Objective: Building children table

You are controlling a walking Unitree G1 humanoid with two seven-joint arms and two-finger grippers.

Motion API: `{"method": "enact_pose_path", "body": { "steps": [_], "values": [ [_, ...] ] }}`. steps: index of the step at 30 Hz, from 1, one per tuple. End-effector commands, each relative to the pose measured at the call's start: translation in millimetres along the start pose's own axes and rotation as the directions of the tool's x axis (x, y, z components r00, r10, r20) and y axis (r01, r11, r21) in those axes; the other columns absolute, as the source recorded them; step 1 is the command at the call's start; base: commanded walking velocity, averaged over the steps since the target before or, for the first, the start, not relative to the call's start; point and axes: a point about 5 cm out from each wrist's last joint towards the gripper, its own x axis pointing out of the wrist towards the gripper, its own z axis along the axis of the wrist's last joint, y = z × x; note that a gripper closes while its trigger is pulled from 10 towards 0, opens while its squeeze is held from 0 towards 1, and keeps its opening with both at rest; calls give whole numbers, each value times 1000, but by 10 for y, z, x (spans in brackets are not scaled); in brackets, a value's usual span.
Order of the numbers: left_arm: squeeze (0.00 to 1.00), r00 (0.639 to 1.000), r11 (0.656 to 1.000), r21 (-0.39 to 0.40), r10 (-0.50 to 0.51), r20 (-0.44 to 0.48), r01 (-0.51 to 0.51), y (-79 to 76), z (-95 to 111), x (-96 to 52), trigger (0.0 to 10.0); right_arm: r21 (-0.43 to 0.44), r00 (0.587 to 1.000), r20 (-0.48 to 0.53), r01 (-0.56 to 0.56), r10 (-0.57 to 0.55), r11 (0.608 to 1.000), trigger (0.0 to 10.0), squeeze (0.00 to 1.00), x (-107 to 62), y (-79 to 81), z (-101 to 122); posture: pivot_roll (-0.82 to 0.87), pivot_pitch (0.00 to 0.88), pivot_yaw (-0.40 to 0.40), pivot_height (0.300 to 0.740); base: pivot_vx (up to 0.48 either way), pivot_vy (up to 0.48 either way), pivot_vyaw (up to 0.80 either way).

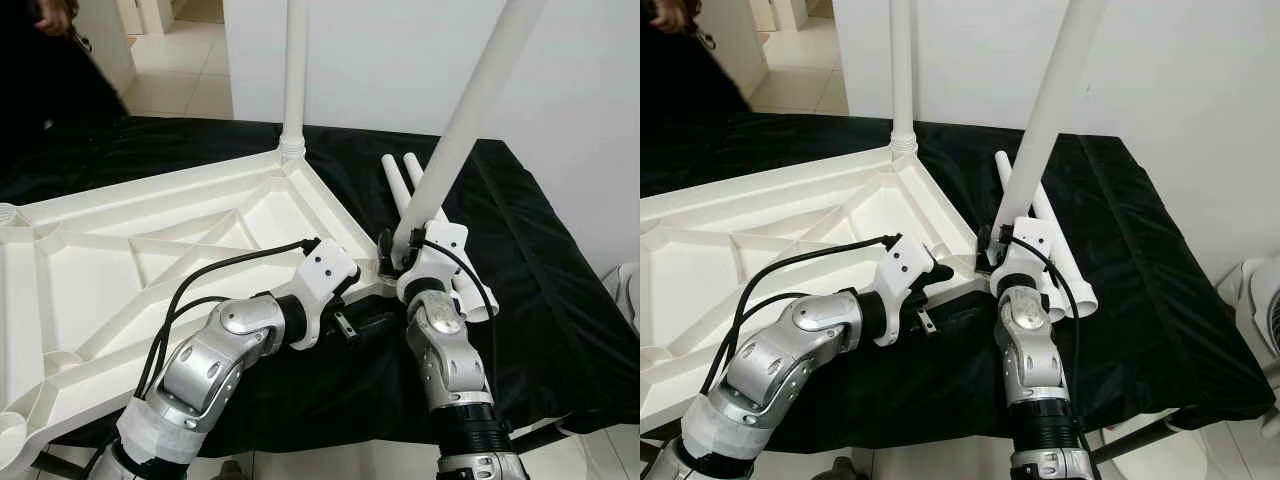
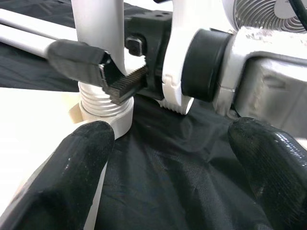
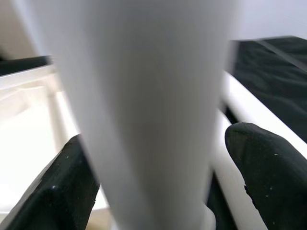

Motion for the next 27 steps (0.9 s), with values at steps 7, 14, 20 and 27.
{"method": "enact_pose_path", "body": {
  "steps": [7,14,20,27],
  "values": [
    [0,1000,1000,9,5,3,-5,10,17,23,10000,-27,973,-41,-227,226,973,10000,0,76,-78,-33,98,8,-40,740,0,0,0],
    [0,1000,1000,11,5,5,-5,24,30,35,10000,-118,904,-71,-426,421,897,10000,0,125,-228,-32,96,13,-32,740,0,0,0],
    [0,1000,1000,12,8,5,-8,33,28,40,10000,-124,861,-96,-509,500,852,7882,0,136,-287,-71,98,15,-33,740,0,0,0],
    [0,1000,1000,13,15,4,-15,40,27,38,10000,-143,816,-135,-578,563,804,0,0,176,-366,-123,102,16,-34,740,0,0,0]
  ]
}}
